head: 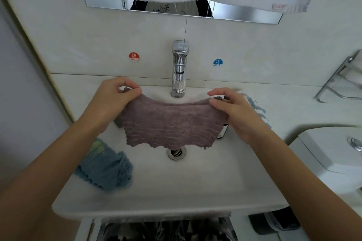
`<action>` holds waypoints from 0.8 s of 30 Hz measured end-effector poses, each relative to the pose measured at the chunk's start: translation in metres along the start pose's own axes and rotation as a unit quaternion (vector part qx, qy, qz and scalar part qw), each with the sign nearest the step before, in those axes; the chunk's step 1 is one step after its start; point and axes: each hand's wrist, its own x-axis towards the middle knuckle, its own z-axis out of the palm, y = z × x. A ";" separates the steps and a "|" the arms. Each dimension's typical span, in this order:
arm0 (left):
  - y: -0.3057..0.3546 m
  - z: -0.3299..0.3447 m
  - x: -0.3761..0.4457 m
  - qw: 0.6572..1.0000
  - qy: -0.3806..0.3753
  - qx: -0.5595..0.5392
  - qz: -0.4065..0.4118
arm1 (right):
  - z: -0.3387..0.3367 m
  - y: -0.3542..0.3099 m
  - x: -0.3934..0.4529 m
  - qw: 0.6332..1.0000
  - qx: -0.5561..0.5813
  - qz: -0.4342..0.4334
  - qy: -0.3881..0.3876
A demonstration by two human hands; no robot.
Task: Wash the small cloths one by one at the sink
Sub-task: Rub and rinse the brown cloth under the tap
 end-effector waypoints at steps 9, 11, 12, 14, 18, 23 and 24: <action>0.003 -0.013 -0.005 0.988 -0.108 -0.100 -0.039 | -0.008 0.001 -0.001 1.000 -0.012 -0.021 -0.008; 0.002 -0.011 -0.006 0.995 -0.082 -0.059 0.002 | -0.006 0.003 -0.001 0.999 -0.036 -0.035 0.016; 0.002 -0.010 -0.005 0.997 -0.069 -0.029 0.027 | -0.004 0.005 -0.001 0.997 -0.053 -0.043 0.026; 0.000 -0.008 -0.004 0.995 -0.047 0.041 0.072 | -0.001 0.008 0.001 0.992 -0.102 -0.058 0.042; -0.005 -0.006 -0.001 0.987 -0.020 0.123 0.099 | 0.001 0.008 0.000 0.992 -0.087 -0.059 0.065; -0.007 -0.005 0.004 0.999 0.023 0.009 0.025 | -0.004 0.003 0.000 0.994 0.076 -0.002 0.080; -0.006 -0.005 0.006 0.999 0.033 -0.011 0.011 | -0.003 0.003 0.001 0.993 0.077 -0.009 0.084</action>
